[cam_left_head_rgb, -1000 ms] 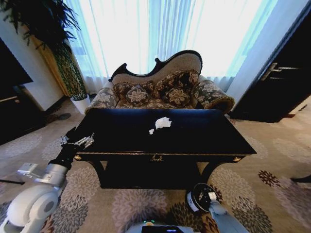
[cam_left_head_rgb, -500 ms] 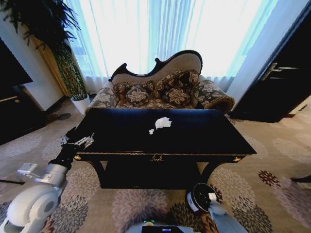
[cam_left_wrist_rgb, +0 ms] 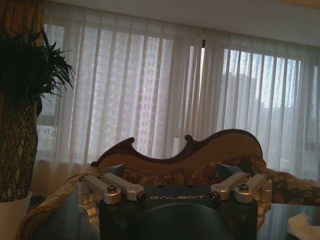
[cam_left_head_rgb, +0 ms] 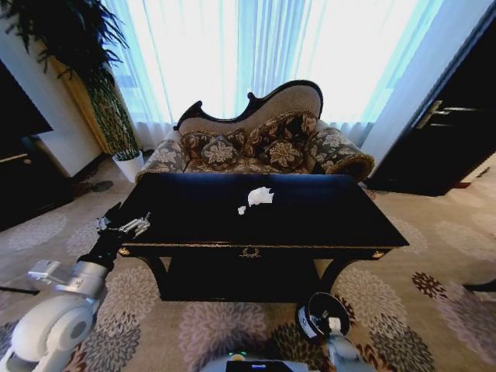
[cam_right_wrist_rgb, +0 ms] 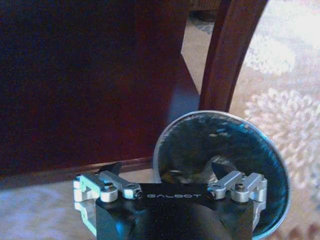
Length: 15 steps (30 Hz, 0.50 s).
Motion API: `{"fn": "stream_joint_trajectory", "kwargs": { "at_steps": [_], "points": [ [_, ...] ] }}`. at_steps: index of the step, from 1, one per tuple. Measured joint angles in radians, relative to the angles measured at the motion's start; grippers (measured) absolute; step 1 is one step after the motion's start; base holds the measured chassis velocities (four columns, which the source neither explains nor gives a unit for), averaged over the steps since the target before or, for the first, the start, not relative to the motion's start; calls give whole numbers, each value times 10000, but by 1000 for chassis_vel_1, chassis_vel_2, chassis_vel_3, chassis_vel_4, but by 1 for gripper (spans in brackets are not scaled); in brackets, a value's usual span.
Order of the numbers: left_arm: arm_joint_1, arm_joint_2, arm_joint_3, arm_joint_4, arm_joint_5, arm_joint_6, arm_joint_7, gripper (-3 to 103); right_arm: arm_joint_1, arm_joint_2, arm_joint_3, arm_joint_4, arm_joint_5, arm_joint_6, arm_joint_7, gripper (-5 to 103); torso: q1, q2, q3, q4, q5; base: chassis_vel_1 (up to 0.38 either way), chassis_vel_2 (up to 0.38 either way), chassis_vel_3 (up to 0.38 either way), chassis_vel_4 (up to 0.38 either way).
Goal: Move to the front of the table and place the trash on the table into the trash bin.
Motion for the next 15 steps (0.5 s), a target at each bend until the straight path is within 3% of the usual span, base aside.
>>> {"fn": "stream_joint_trajectory", "kwargs": {
  "at_steps": [3, 15],
  "points": [
    [0, 0, 0, 0, 0, 0, 0, 100, -882, -2, 349, 1409, 416, 123, -211, 100, 0, 0, 0, 0, -3, 0, 0, 0, 0],
    [0, 0, 0, 0, 0, -1, 0, 100, -3444, 229, 1486, 4771, 404, 969, -699, 100, 0, 1, 0, 1, -2, 0, 0, 0, 0]
  ]
}}
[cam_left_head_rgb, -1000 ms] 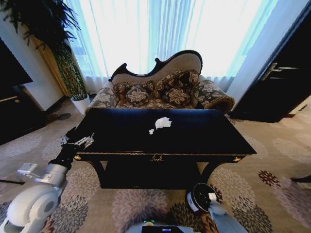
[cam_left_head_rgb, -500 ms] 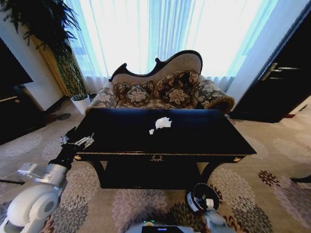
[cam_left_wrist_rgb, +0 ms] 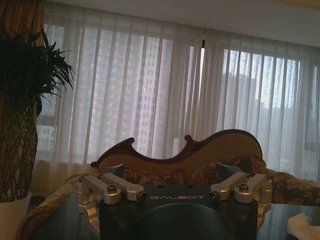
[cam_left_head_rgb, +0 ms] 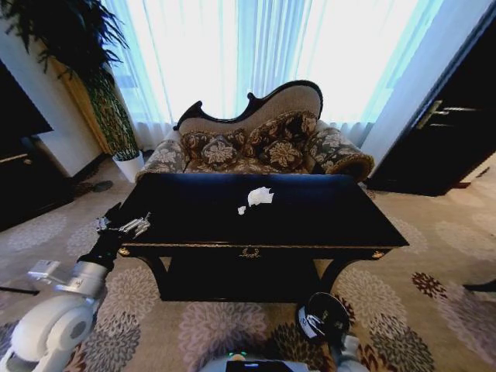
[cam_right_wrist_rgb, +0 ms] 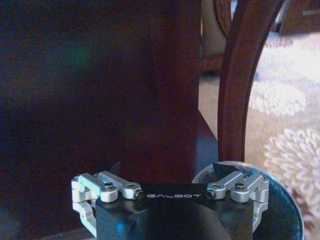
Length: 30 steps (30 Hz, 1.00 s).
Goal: Move to the front of the table and place the trash on the table into the trash bin.
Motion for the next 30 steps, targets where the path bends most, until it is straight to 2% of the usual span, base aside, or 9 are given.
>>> {"fn": "stream_joint_trajectory", "kwargs": {
  "at_steps": [6, 11, 20, 30],
  "points": [
    [0, 0, 0, 0, 1, 0, 0, 100, -978, 246, 302, 1297, -292, 471, 11, 100, 0, 0, 1, -1, 0, 0, 0, 0, 0],
    [0, 0, 0, 0, 1, 0, 0, 100, -1263, 372, 499, 1905, -379, 584, 35, 100, 0, 0, 1, 0, 0, 0, 0, 0, 0],
    [0, 0, 0, 0, 0, 0, 0, 100, -2239, 912, 1353, 3965, -590, 938, 153, 100, 0, 0, 0, 0, -1, 0, 0, 0, 0],
    [0, 1, 0, 0, 0, 0, 0, 100, -3098, 1171, 2318, 5505, -592, 1222, 284, 100, 0, 0, 1, 0, 0, 0, 0, 0, 0]
  ]
}}
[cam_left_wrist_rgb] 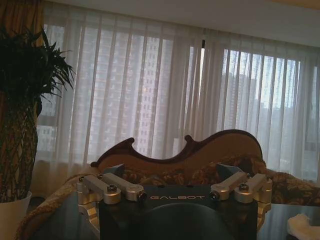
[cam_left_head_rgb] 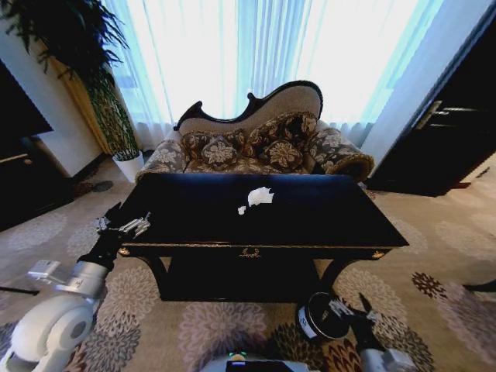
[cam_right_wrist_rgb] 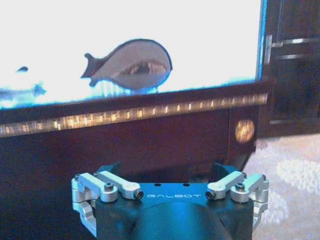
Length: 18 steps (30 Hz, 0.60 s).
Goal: Move to the front of the table and place the trash on the table into the trash bin.
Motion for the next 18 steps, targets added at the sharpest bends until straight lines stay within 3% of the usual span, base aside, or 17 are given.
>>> {"fn": "stream_joint_trajectory", "kwargs": {
  "at_steps": [18],
  "points": [
    [0, 0, 1, 0, 0, 0, 0, 100, -230, -53, 789, 1829, 266, -338, 84, 100, 1, -1, 0, -1, 0, 0, 0, 0, 0]
  ]
}}
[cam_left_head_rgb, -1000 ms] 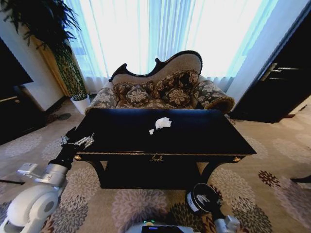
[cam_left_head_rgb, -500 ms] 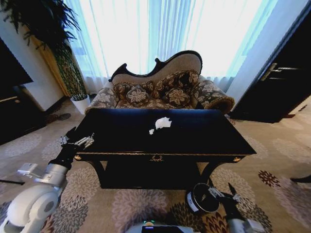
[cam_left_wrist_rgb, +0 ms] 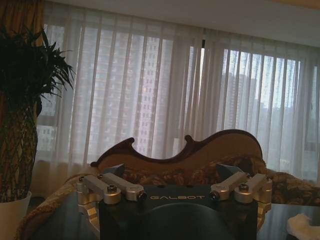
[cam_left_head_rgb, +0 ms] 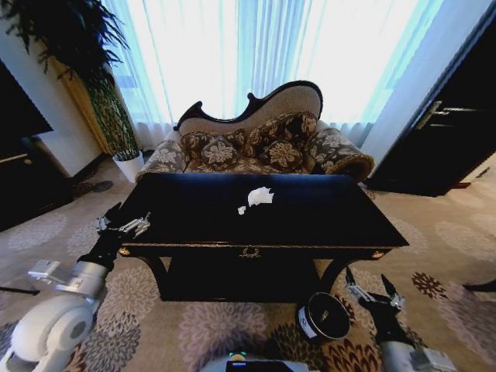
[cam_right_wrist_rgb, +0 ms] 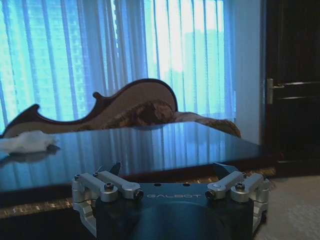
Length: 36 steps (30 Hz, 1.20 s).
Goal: Move to the front of the table and place the trash on the table into the trash bin.
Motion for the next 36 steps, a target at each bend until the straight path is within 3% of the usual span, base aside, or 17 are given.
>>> {"fn": "stream_joint_trajectory", "kwargs": {
  "at_steps": [5, 8, 9, 13, 15, 18, 21, 24, 26, 29, 31, 36],
  "points": [
    [0, 0, 0, 0, 0, 0, 0, 100, 584, -469, -57, 224, 281, -847, 113, 100, 0, 0, 0, -1, 0, 0, 0, 0, 0],
    [0, 0, 0, 0, 0, 0, 0, 100, 1522, -1342, -186, 348, 709, -2190, 457, 100, 0, 0, 1, -1, 4, 0, 0, 0, 0],
    [0, 0, 0, 0, 0, 0, 0, 100, 1522, -1342, -186, 348, 709, -2190, 457, 100, 0, 0, 1, -1, 4, 0, 0, 0, 0],
    [0, 1, 0, 0, 0, -1, 0, 100, 2684, -3237, -383, 473, 1631, -3601, 1057, 100, 0, 0, 1, 3, 1, 0, 0, 0, 0],
    [0, 0, 0, 0, 0, -1, 0, 100, 2859, -3483, -447, 484, 1888, -3784, 1204, 100, 0, 0, 2, 3, 2, 0, 0, 0, 0],
    [0, 0, 0, 0, 0, -2, 0, 100, 3783, -4477, -781, 505, 3336, -4649, 1967, 100, 1, -1, 2, 3, 3, 0, 0, 0, 0],
    [0, 0, 0, 0, 0, -2, 0, 100, 4175, -4810, -913, 505, 3838, -4949, 2220, 100, 1, -1, 2, 1, 1, 0, 0, 0, 0],
    [0, 0, 0, 0, 0, -2, 0, 100, 5104, -5594, -1305, 348, 4787, -5440, 2817, 100, 0, 0, 1, 1, 2, 0, 0, 0, 0],
    [0, 0, 0, 0, 0, -2, 0, 100, 5268, -5735, -1371, 294, 4921, -5505, 2903, 100, 0, -1, 1, 1, 2, 0, 0, 0, 0],
    [0, -1, 0, 0, 0, -1, 0, 100, 6244, -6717, -1897, -164, 5532, -5782, 3287, 100, 2, -1, 1, 2, -1, 0, 0, 0, 0],
    [0, 0, 0, 0, 1, -2, 0, 100, 6399, -6879, -2024, -246, 5606, -5811, 3319, 100, 2, -1, 2, 1, 1, 0, 0, 0, 0],
    [0, 0, 0, 0, 0, -2, 0, 100, 7838, -7784, -3288, -796, 6094, -6006, 3626, 100, 1, 0, 1, 0, 2, 0, 0, 0, 0]
  ]
}}
